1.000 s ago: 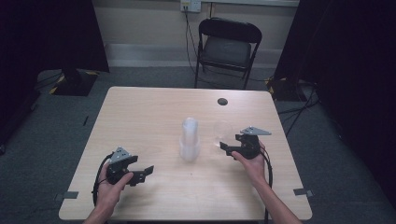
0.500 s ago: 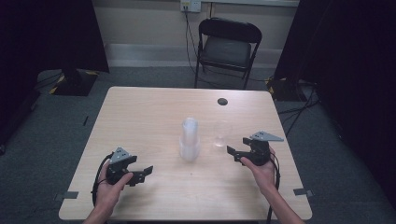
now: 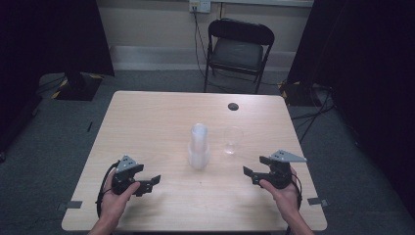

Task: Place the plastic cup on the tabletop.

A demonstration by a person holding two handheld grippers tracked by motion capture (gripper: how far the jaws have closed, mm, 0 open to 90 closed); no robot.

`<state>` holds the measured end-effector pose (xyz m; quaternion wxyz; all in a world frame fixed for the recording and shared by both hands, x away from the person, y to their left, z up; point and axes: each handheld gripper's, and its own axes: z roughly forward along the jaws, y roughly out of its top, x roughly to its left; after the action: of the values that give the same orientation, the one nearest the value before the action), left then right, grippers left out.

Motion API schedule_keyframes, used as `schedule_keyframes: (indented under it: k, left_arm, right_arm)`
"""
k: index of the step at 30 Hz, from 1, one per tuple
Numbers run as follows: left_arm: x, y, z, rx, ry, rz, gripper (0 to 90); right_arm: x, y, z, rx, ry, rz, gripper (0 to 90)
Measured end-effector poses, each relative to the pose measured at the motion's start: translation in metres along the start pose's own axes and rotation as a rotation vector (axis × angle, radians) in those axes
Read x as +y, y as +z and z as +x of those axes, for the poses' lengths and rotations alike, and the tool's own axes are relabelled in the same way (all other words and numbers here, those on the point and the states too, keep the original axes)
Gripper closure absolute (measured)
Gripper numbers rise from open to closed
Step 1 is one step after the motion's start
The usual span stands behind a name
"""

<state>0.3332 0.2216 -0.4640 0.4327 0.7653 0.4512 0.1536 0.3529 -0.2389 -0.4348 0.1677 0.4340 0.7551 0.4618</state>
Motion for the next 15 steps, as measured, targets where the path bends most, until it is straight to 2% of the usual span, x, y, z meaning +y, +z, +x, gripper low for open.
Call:
schedule_keyframes:
  k: [4, 5, 6, 10, 14, 15]
  left_arm:
    - [0.000, -0.001, -0.002, -0.002, 0.012, 0.002, 17.9]
    - [0.001, -0.001, -0.004, 0.004, 0.036, 0.005, 17.8]
    - [0.001, 0.000, -0.005, 0.004, 0.035, 0.007, 17.8]
    - [0.000, 0.000, -0.007, -0.005, 0.026, 0.008, 17.8]
    - [0.000, 0.000, -0.008, -0.016, 0.011, 0.014, 17.7]
    - [0.000, 0.001, -0.008, -0.029, -0.016, 0.012, 17.7]
  right_arm:
    - [-0.009, -0.009, 0.001, -0.016, 0.014, 0.014, 18.3]
    - [-0.014, -0.015, -0.001, -0.024, 0.022, 0.021, 18.3]
    - [-0.017, -0.018, -0.001, -0.031, 0.031, 0.020, 18.3]
    - [-0.024, -0.027, -0.003, -0.053, 0.036, 0.018, 18.4]
    - [-0.035, -0.036, -0.004, -0.072, 0.040, 0.049, 18.4]
    - [-0.041, -0.040, -0.006, -0.086, 0.049, 0.049, 18.4]
